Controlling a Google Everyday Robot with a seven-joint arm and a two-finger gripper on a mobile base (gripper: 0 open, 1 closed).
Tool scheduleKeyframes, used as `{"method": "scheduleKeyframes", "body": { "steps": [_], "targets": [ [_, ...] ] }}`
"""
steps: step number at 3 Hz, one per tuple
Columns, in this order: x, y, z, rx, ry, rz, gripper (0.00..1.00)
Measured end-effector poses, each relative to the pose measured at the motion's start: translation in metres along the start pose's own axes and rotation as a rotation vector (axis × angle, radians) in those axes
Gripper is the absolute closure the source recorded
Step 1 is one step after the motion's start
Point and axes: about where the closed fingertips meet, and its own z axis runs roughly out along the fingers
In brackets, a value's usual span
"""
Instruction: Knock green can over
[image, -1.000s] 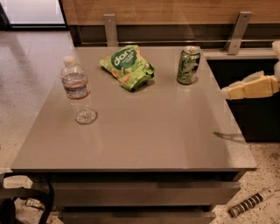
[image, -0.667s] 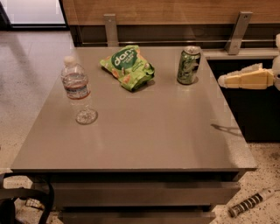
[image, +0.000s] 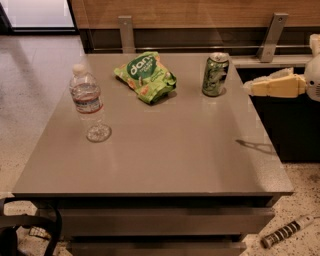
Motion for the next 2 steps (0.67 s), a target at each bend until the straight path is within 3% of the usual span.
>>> {"method": "scheduleKeyframes", "body": {
  "steps": [2],
  "targets": [
    [0.008,-0.014,0.064,-0.067,-0.091,0.100,0.00]
  ]
}}
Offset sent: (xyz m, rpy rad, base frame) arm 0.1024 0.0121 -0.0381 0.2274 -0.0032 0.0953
